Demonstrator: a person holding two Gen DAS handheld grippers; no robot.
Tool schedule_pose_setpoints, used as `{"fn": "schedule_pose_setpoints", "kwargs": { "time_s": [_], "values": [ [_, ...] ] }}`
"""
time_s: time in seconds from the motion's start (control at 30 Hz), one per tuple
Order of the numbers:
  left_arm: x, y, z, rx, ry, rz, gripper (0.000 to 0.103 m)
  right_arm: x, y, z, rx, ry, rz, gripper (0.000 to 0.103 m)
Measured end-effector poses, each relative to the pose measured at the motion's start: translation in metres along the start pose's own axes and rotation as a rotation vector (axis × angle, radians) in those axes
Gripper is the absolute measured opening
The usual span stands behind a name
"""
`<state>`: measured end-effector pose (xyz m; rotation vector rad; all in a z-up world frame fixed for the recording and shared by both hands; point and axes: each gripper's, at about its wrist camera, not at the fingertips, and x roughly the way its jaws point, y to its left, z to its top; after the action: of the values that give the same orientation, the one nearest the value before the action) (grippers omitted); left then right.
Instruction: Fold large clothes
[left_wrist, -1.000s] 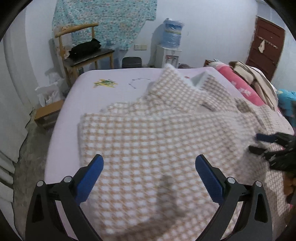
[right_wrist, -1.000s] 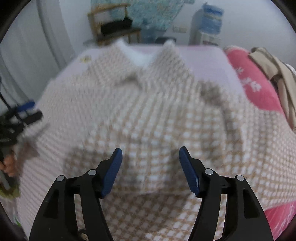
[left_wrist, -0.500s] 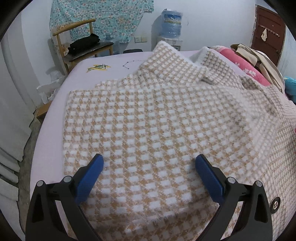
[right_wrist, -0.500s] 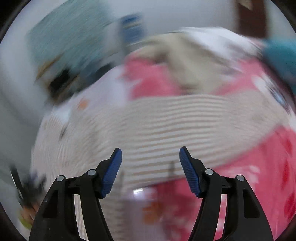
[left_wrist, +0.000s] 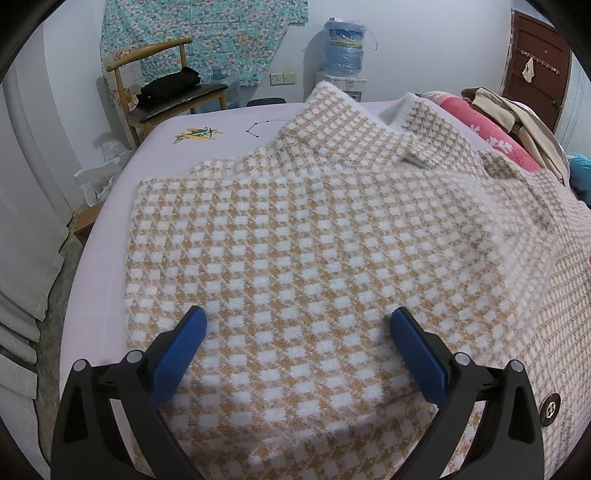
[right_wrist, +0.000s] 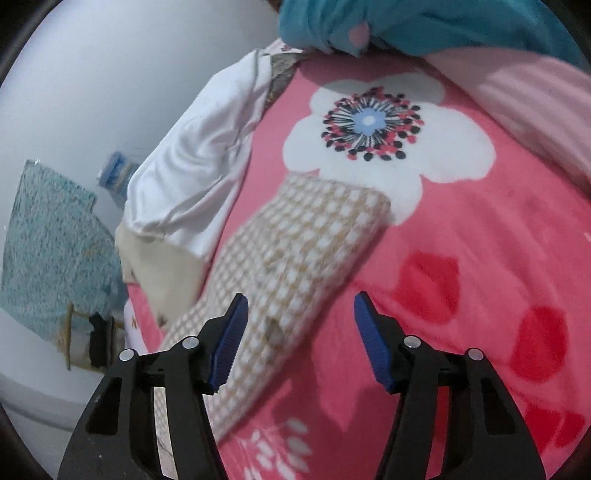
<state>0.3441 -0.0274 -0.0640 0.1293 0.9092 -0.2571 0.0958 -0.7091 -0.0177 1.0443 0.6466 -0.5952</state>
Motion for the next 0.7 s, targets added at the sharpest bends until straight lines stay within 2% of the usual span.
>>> {"fn": "schedule_pose_setpoints", "kwargs": {
  "time_s": [0.13, 0.17, 0.33, 0.53, 0.7],
  "values": [
    [0.000, 0.000, 0.000, 0.000, 0.000, 0.000, 0.098, 0.029, -0.010, 0.012, 0.067, 0.008, -0.005, 0.037],
    [0.000, 0.000, 0.000, 0.000, 0.000, 0.001, 0.098, 0.035, -0.013, 0.012, 0.085, 0.008, -0.004, 0.036],
    [0.000, 0.000, 0.000, 0.000, 0.000, 0.000, 0.098, 0.030, -0.012, 0.013, 0.061, -0.038, 0.005, 0.016],
    [-0.001, 0.001, -0.001, 0.000, -0.001, -0.001, 0.098, -0.011, 0.025, 0.008, -0.072, -0.140, -0.002, 0.014],
    [-0.001, 0.000, -0.001, -0.003, -0.004, -0.007, 0.098, -0.064, 0.093, -0.003, -0.240, -0.244, 0.066, 0.013]
  ]
}}
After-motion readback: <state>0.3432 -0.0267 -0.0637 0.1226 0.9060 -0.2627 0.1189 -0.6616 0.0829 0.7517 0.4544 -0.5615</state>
